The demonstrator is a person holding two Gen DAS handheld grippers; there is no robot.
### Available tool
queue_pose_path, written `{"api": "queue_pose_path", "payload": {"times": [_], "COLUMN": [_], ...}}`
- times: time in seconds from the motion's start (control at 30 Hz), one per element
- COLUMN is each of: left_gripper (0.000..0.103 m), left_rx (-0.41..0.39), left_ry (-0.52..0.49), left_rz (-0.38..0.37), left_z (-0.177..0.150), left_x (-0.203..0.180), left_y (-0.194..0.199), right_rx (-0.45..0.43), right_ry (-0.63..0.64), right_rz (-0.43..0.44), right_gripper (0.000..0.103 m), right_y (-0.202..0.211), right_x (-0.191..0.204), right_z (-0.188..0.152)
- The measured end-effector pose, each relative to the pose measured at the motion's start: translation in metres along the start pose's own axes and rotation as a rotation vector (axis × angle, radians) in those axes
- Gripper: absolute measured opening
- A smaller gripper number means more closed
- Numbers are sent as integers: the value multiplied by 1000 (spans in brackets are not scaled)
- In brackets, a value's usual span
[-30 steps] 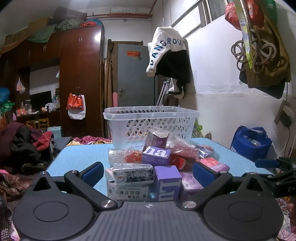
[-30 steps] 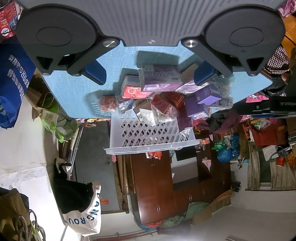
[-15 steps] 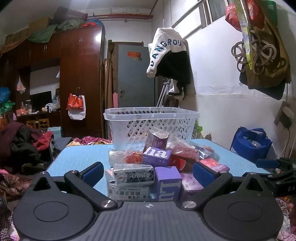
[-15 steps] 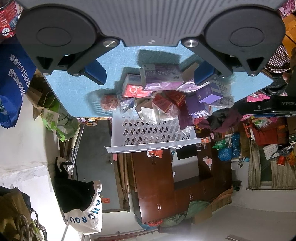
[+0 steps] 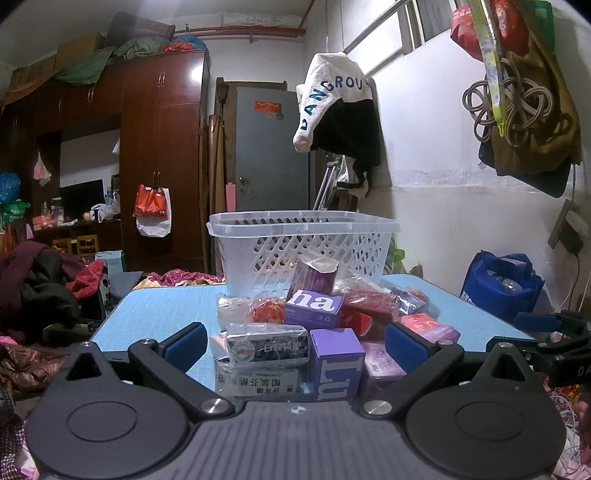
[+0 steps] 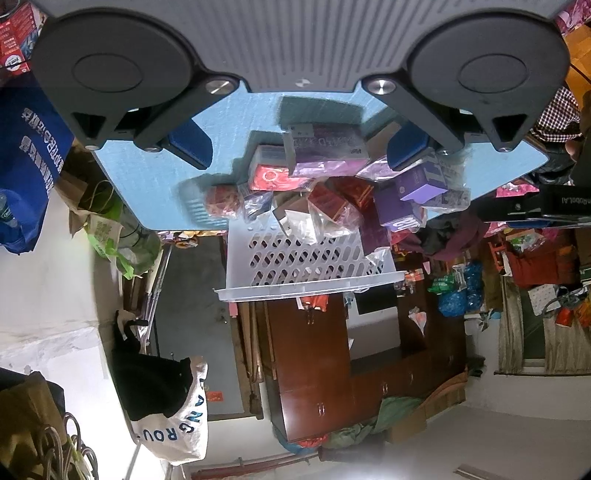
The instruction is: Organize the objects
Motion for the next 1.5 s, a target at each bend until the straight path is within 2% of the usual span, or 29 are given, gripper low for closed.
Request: {"api": "queue_pose_path", "payload": {"times": [0.47,0.63,0.7,0.9,1.0,1.1,1.17,1.3,1.4,1.43,1.5], "left_gripper": [103,103,102,101,97,90,87,86,83,75,73], "left_rx": [0,-30,-27,-27,-18,-8,8,24,16,16,6], "left_ry": [-6,-8,-2,-20,-16,-21,-15,-15,-28,-31,-17], "left_rz": [4,56,66,52,51,48,58,71,85,89,83], "left_z": [-2,-4,-7,-9,-13,-18,-24,-32,-33,-33,-34], "left_x": [1,20,30,31,30,28,30,32,32,33,34], "left_y": [-1,1,0,-18,-31,-44,-50,-53,-54,-54,-50], "right_rx": [-11,-42,-58,6,34,19,-2,17,27,30,26], "right_ry": [5,17,29,56,40,50,49,65,80,77,75], "right_rz": [-22,-57,-39,-48,-37,-51,-58,-57,-49,-41,-41], "right_gripper": [103,103,103,103,103,102,94,89,71,70,70], "right_y": [-1,2,3,-23,-34,-39,-43,-48,-49,-49,-47], "right_x": [-1,2,7,12,11,12,13,16,21,21,21], "right_z": [-1,-1,-2,-19,-28,-30,-26,-30,-34,-35,-35]}}
Point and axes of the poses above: each gripper's, at about its wrist camera, not at the fingertips, and y roughly against the way its jaws point, x to its left, z to its top, the point moved 10 cm from there along -y, roughly the way its jaws point, and after that the axes turned 11 degrees about -x, right-handed, at the moved point
